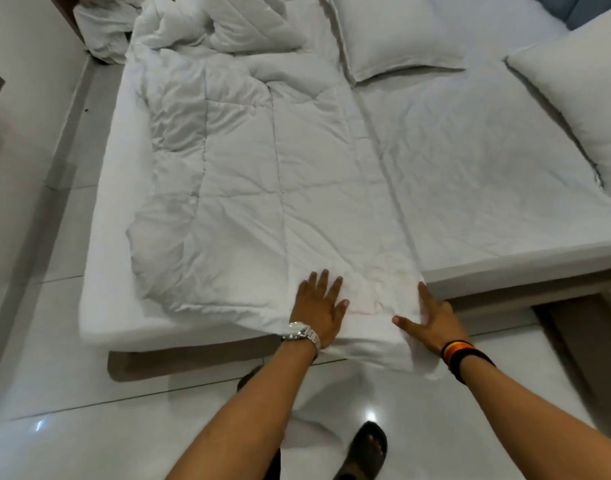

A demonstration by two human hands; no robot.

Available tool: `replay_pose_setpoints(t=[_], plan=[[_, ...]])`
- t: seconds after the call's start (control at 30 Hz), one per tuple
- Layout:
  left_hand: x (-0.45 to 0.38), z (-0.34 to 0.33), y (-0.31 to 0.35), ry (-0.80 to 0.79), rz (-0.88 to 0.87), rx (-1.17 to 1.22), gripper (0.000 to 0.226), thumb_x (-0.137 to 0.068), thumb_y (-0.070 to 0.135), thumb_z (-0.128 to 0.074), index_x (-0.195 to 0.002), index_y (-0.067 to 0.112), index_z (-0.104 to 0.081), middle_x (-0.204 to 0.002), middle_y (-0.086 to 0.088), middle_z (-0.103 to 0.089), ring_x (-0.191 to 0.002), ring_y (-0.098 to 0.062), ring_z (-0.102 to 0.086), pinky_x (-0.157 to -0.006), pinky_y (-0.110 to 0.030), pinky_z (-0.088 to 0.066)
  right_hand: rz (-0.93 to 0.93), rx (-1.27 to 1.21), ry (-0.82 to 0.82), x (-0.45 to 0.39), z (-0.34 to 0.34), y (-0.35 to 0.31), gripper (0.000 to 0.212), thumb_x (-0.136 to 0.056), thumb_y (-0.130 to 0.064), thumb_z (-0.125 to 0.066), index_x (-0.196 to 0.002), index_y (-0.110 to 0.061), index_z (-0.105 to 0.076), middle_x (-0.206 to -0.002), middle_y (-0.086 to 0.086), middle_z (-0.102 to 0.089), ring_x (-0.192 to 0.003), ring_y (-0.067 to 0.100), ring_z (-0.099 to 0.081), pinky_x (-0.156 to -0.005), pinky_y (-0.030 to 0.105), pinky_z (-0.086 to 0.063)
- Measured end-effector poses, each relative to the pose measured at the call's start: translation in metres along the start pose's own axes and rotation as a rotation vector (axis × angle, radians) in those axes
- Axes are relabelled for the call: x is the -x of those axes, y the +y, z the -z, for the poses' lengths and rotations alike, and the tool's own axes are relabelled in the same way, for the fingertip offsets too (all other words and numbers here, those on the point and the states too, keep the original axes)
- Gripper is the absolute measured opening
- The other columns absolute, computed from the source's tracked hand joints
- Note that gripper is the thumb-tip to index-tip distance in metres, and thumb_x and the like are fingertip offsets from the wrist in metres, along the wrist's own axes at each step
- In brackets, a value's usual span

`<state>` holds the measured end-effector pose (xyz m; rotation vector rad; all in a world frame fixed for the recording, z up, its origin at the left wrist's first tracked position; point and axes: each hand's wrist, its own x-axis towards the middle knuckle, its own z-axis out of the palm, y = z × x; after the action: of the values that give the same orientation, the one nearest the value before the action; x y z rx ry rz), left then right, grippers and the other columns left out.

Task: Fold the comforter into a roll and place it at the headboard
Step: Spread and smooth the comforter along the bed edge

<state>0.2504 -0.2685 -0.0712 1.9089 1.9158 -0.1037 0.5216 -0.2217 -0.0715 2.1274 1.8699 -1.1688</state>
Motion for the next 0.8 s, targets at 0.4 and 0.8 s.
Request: replay_pose_setpoints(t=[0.4, 0.8], plan=[[0.038, 0.064, -0.325, 0.522, 0.796, 0.704, 0.137, -0.06, 0.095, -0.055, -0.16, 0.03, 0.012, -0.17, -0.007, -0.001, -0.155, -0.034, -0.004, -0.123, -0.054, -0.012, 0.61, 0.229, 0.099, -0.008, -0.126, -0.278, 0.093, -0.092, -0.082, -0.041, -0.166, -0.043, 0.0, -0.176, 0.002, 0.01, -0.162, 0.024, 0.001, -0.127, 0.058, -0.002], [0.0, 0.09, -0.346, 0.504, 0.56, 0.91, 0.126, -0.055, 0.085, -0.076, -0.157, 0.038, -0.018, -0.138, -0.003, -0.062, -0.119, -0.028, -0.063, -0.086, -0.026, -0.048, 0.535, 0.228, 0.033, -0.04, -0.175, -0.361, 0.087, -0.089, -0.09, -0.019, -0.162, -0.052, 0.008, -0.176, 0.004, 0.005, -0.161, 0.029, -0.004, -0.126, 0.062, -0.009]])
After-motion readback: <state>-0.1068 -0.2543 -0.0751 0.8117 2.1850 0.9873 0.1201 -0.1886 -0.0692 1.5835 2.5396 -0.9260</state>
